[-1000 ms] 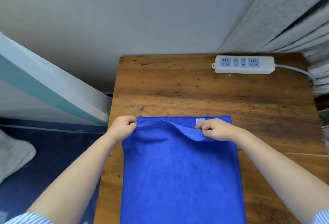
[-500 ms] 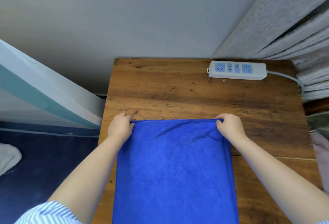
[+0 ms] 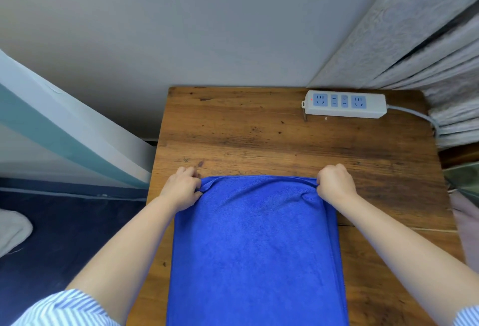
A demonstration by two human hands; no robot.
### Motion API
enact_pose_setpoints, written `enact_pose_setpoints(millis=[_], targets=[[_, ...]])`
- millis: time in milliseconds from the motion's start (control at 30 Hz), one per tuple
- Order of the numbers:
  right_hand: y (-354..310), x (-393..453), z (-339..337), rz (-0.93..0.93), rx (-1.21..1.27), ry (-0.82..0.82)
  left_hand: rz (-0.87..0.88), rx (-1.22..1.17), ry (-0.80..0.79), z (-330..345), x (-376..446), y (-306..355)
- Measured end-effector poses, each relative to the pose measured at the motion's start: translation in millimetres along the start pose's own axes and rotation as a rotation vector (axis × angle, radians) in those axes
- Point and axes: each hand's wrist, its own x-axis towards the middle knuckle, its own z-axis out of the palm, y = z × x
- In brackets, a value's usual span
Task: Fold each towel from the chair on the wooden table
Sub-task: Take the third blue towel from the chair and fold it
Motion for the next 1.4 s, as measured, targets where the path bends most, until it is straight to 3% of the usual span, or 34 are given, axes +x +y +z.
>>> enact_pose_setpoints(millis=[100, 267, 500, 633, 900, 1033, 1233, 1400], targets=[[-2.1, 1.6, -9.0, -0.026, -0.011, -0.08, 0.031, 0.103, -0.062, 0.1, -2.0, 12.0], [4.0, 3.6, -30.2, -0.06, 0.027, -0.203, -0.022, -0.159, -0.021, -4.6, -11.7, 10.0], [20.1, -23.1, -68.4, -0.082, 0.336, -0.265, -0.059, -0.397, 0.052, -40.6, -47.9, -13.8], [26.0, -49.5, -82.9, -0.096, 0.375, -0.271, -0.065, -0.377, 0.106, -54.4, -74.7, -17.7], [30.0, -119.2, -121.4, -0.197, 0.345, -0.053, -0.091, 0.06, 0.369, -69.8, -138.2, -8.1], [33.9, -150.5, -141.7, -0.247, 0.333, 0.048, -0.086, 0.165, 0.464, -85.0, -164.3, -1.1], [33.4, -202.5, -190.3, -0.328, 0.226, 0.365, -0.061, 0.134, 0.707, -132.0, -208.6, 13.2], [33.7, -229.0, -223.1, -0.317, 0.225, 0.637, 0.003, -0.077, 0.752, -167.6, -242.0, 22.0]])
